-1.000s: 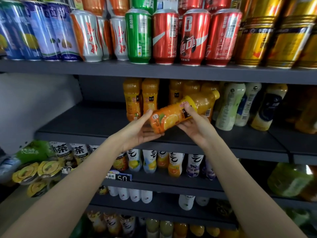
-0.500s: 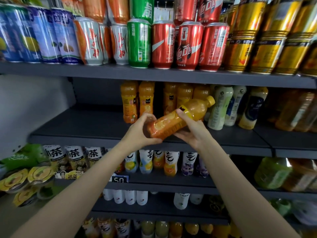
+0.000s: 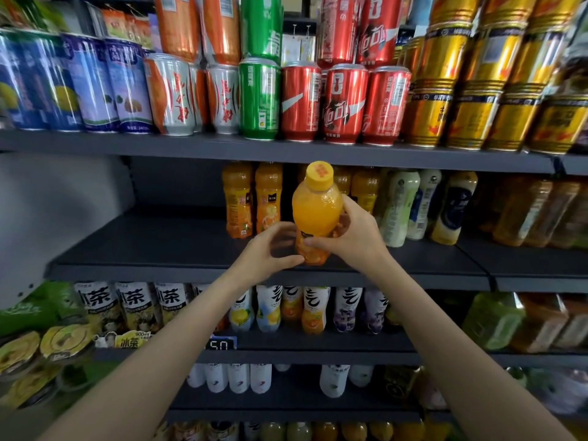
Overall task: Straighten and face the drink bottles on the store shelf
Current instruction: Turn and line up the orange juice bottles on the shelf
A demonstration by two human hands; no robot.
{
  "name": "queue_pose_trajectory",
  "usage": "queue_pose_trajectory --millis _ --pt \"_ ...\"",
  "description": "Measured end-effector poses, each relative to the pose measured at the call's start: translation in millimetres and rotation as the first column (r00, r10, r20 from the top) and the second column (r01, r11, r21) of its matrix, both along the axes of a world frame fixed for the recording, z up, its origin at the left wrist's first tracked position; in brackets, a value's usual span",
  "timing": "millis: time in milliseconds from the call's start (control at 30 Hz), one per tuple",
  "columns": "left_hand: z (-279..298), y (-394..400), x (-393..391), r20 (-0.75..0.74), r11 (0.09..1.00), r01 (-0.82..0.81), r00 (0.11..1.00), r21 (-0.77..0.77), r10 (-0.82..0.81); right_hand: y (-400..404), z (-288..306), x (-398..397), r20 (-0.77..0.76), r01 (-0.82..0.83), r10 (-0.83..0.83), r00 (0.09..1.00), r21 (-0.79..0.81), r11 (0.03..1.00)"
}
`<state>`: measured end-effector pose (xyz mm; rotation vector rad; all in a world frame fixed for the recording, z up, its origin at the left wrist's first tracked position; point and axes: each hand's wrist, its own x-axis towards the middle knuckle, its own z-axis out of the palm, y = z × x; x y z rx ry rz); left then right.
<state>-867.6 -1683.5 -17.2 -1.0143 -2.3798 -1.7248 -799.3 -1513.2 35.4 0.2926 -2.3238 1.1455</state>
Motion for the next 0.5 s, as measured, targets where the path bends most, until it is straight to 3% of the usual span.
queue_pose_trajectory --millis 133,300,367,500 --pt "3 -1 6 0.01 0.999 0.026 1.0 -0.024 -0.026 -10 1 -3 -0.014 0.104 -0.104 0.994 -0.006 0.995" --pt "13 2 25 0.157 0.997 -0.013 0.987 -0.071 0.024 -40 -3 -10 0.049 0.33 -0.332 0.942 0.04 0.943" --pt "19 -11 30 0.308 0.998 0.038 0.951 -0.042 -0.023 -43 3 -12 0.168 0.234 -0.232 0.958 0.004 0.972" --pt "29 -34 31 0.503 0.977 0.196 0.838 0.082 -0.211 -47 18 -15 0.356 -0.076 0.2 0.913 -0.332 0.94"
